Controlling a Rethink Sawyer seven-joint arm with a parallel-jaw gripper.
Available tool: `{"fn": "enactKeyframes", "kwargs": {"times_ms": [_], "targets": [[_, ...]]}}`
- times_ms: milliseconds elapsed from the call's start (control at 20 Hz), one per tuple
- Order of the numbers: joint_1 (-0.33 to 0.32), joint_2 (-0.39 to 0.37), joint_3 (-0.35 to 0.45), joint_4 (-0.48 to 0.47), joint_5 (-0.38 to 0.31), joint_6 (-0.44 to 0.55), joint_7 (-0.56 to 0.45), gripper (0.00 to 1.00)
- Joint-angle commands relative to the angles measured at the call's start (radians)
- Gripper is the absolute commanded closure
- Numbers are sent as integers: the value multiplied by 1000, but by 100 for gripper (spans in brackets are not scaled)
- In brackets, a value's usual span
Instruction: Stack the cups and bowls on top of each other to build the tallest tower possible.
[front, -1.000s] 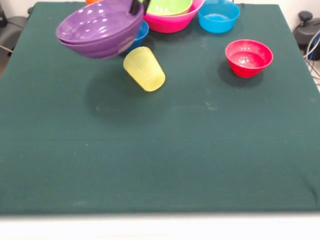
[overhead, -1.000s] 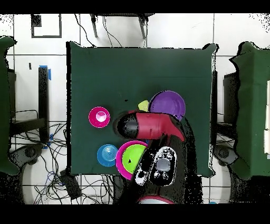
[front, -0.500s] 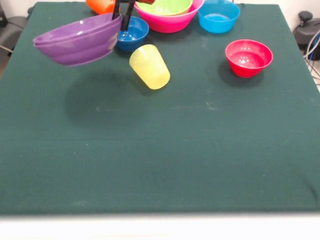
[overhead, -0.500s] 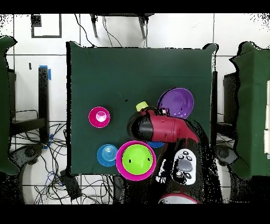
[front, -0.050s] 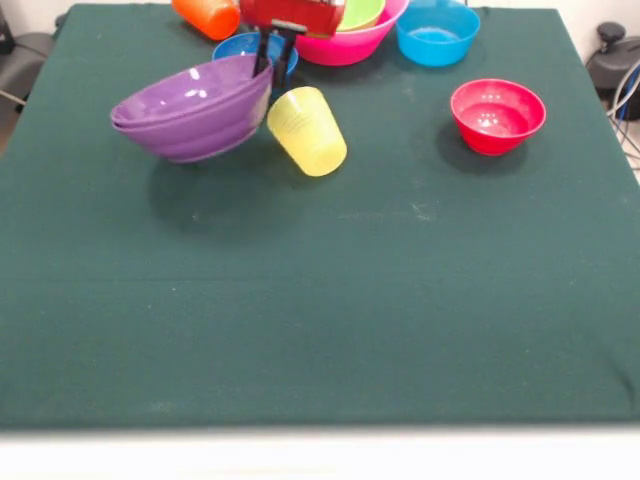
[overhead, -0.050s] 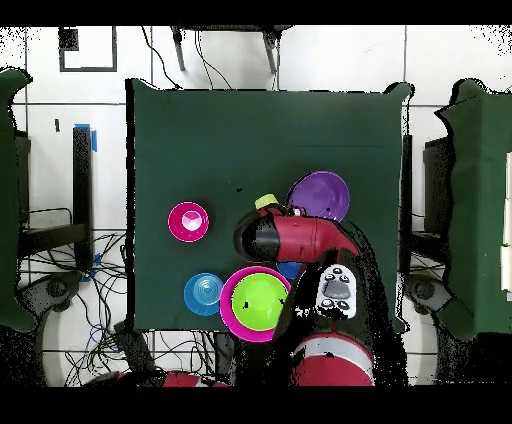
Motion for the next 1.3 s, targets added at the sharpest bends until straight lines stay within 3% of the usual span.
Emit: {"fn": "enactKeyframes", "kwargs": {"times_ms": [50, 500, 750, 1000, 1050, 1300], "targets": [[71, 89, 72, -186, 32, 100, 108, 100], [116, 138, 36, -317, 31, 146, 108, 100], [121, 150, 36, -380, 50, 240, 97, 100], [119, 162, 42, -411, 48, 274, 77, 100], [115, 156, 46, -401, 40, 270, 72, 0], [111, 154, 51, -406, 39, 277, 74, 0]]}}
